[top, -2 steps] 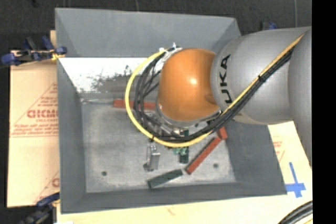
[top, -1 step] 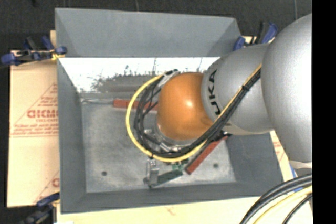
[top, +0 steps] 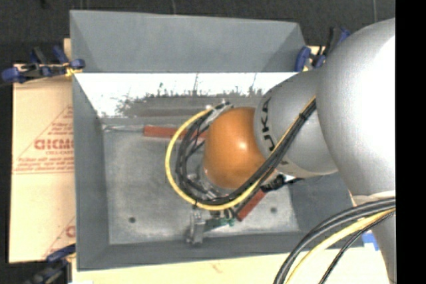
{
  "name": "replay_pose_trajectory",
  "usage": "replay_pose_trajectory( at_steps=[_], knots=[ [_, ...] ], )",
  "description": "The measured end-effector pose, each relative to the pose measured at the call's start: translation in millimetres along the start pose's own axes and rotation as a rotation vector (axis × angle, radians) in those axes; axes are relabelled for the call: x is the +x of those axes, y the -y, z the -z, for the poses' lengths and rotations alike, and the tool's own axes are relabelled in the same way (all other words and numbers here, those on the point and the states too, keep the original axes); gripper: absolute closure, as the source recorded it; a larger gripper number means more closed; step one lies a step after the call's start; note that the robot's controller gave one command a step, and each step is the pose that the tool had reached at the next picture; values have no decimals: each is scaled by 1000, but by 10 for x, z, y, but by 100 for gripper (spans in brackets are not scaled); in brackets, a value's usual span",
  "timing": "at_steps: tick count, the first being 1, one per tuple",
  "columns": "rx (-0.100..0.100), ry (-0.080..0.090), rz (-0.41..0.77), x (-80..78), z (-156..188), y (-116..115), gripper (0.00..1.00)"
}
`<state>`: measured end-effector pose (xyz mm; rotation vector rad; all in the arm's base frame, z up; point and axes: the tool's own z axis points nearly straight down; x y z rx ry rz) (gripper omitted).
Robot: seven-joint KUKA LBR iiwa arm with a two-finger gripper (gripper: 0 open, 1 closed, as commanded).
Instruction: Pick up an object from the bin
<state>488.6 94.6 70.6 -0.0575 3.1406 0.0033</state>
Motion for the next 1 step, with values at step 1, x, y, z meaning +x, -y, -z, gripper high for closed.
replay_pose_trajectory(
  at_steps=[1],
  knots=[
    [2, -1, -16, 89, 187, 388, 0]
  ],
)
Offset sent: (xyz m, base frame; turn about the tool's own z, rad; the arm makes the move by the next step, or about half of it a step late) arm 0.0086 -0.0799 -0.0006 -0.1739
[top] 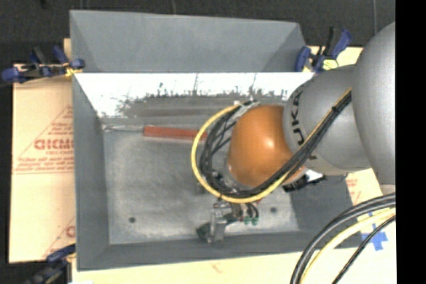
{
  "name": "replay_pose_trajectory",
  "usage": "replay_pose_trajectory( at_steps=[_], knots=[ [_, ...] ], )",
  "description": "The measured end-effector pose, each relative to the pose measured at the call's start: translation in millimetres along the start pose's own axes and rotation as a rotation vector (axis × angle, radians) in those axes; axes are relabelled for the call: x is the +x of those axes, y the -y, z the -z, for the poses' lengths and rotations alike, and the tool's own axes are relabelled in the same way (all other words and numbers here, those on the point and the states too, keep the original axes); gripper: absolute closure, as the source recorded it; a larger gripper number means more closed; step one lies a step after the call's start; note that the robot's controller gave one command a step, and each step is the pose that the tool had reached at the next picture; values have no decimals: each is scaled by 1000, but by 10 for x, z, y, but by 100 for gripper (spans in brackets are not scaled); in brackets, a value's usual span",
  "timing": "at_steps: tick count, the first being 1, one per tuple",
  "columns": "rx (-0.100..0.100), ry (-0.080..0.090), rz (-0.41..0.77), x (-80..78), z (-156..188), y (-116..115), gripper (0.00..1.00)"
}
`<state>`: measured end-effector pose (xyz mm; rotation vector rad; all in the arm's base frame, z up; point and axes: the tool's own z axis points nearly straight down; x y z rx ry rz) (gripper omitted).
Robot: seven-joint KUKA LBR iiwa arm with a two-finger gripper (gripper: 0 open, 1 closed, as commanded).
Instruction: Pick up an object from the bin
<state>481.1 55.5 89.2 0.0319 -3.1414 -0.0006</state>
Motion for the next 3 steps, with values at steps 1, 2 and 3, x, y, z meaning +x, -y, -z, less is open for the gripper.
replay_pose_trajectory(
  at_steps=[1, 2, 3],
  knots=[
    [0, 7, 186, -178, -168, 419, 100],
    [0, 7, 184, -178, -168, 418, 100],
    [0, 4, 197, -307, 1270, 167, 100]
  ],
)
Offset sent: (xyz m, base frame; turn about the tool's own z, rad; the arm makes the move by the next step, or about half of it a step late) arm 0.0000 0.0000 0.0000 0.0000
